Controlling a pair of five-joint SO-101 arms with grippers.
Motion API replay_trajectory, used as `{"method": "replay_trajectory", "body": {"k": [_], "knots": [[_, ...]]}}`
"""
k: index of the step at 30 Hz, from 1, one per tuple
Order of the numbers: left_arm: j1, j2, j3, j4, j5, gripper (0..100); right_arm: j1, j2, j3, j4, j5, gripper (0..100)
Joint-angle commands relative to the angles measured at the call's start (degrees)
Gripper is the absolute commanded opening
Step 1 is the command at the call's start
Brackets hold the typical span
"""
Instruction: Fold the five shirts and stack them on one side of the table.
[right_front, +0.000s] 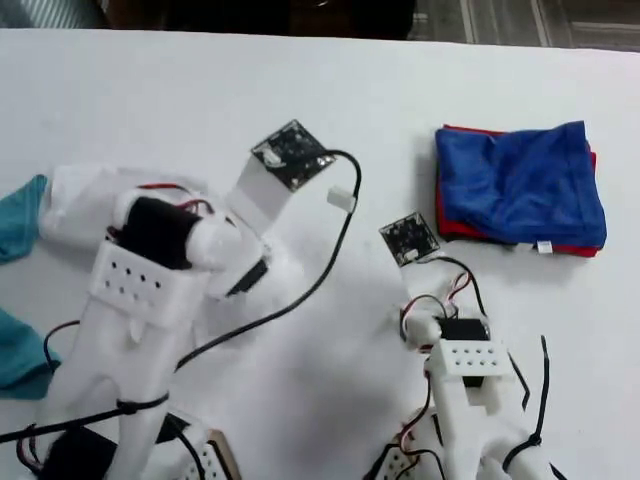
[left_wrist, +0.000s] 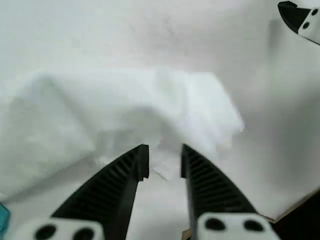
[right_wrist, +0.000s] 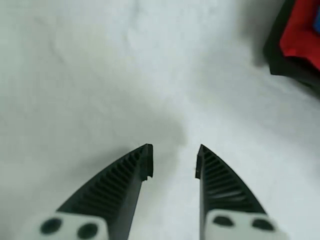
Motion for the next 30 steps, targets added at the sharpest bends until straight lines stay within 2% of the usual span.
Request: {"method": "replay_trajectory", "body": {"k": [1,5,7,11,14,16,18,30], "knots": [[-0.70,-1.49,0.31,-0.09,-0.62,29,0.04,-0.84,-0.18,-0.84,-0.44,14.6],[-9.23,-1.05,-4.18,-1.05,-1.49,27,0.04,-0.84,-0.18,-0.84,-0.44,14.6],[-16.53,-1.05,-5.14,-3.87,-5.54,27,0.04,-0.84,-0.18,-0.75,-0.44,14.6],[-34.02,-0.18,-0.22,-15.82,-11.69,26,-0.04,-0.84,-0.18,-0.66,-0.44,14.6],[-43.16,4.40,6.02,-24.88,-15.30,27,-0.13,-0.84,-0.18,-0.66,-0.44,14.6],[-46.24,10.20,7.69,-27.34,-17.32,28,-0.13,-0.84,-0.18,-0.66,-0.44,14.6],[-48.18,16.79,6.02,-27.16,-15.65,28,-0.13,-0.84,-0.18,-0.66,-0.44,14.6],[-49.14,53.54,-29.76,-18.46,7.65,28,-0.22,-1.27,0.53,-0.48,-0.35,14.6]]}}
